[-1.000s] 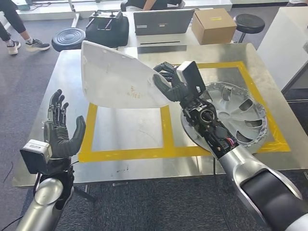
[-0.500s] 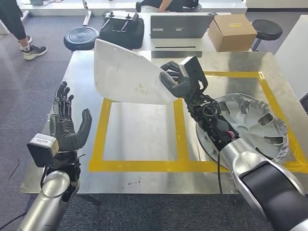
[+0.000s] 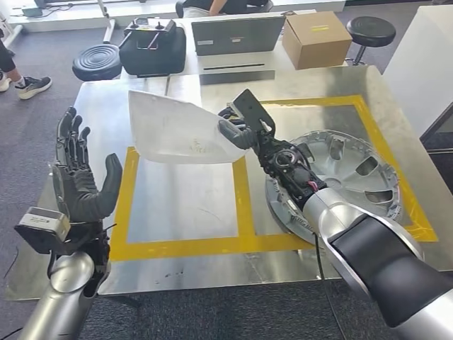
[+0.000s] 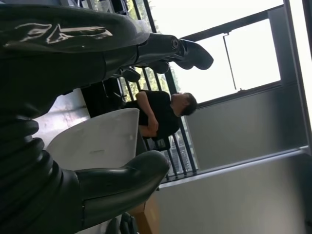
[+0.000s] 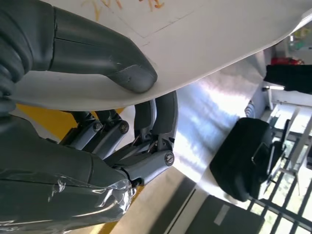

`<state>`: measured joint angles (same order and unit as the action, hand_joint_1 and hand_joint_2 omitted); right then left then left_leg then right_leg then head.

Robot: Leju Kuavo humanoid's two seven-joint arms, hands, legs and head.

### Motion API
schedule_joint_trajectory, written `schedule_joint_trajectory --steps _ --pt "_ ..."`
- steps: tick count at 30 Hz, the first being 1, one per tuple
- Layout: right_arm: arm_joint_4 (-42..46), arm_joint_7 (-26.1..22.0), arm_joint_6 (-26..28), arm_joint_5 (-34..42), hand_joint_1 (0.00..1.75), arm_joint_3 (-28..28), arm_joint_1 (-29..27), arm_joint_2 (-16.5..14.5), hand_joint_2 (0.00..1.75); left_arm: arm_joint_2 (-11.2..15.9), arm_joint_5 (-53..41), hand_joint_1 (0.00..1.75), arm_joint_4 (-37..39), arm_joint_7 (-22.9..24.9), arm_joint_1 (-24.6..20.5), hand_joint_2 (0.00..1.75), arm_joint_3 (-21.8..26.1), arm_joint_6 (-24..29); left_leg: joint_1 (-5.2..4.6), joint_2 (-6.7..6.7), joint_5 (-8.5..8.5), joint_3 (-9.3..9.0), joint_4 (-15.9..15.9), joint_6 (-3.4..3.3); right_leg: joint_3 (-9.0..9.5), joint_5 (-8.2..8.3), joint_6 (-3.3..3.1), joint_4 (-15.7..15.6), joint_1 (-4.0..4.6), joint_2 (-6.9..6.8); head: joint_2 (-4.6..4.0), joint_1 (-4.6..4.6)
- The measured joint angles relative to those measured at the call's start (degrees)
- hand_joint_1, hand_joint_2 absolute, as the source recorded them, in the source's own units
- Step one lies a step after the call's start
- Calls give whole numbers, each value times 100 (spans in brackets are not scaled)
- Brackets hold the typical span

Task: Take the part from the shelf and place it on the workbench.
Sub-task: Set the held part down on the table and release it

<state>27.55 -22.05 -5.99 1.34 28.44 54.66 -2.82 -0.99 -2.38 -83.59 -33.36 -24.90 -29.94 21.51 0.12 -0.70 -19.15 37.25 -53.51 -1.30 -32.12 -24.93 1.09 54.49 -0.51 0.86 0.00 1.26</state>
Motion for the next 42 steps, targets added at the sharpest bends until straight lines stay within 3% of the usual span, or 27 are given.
schedule_joint_trajectory --steps 4,8,20,24,30,35,42 --pt "-231 83 -18 -239 175 159 -158 -67 175 -1 67 0 -42 -23 -5 175 0 18 10 3 -19 -15 17 116 10 -17 -25 2 7 -4 0 -28" --pt "-389 158 -8 -439 0 328 -359 -133 0 2 133 0 -57 -24 -9 175 0 -8 11 3 -35 -17 17 147 14 -23 -31 -1 6 -5 0 -27" --pt "-596 286 101 -526 0 592 -583 -214 0 -70 421 0 -40 -55 -38 175 0 -257 -3 5 -43 -18 10 155 27 -24 -29 -22 -10 -5 0 -16" --pt "-635 310 126 -518 0 606 -603 -214 0 -80 455 0 -19 -117 -51 0 0 -278 -8 7 -43 -19 8 155 30 -23 -28 -26 -10 -5 0 -15" --pt "-664 20 367 -381 0 606 -625 -214 0 -78 516 0 41 -111 -52 0 0 -234 -9 8 -43 -20 7 154 33 -23 -28 -27 -12 -4 0 -17" --pt "-345 -418 445 273 0 463 -610 -210 0 -51 558 0 113 -121 -46 0 0 -134 -9 10 -44 -22 7 154 34 -23 -28 -27 -13 -2 0 -19" --pt "1188 21 600 863 0 186 -945 -100 0 6 521 0 222 -169 -16 0 0 -27 -7 13 -46 -25 8 154 34 -24 -27 -28 -12 -2 0 -27"
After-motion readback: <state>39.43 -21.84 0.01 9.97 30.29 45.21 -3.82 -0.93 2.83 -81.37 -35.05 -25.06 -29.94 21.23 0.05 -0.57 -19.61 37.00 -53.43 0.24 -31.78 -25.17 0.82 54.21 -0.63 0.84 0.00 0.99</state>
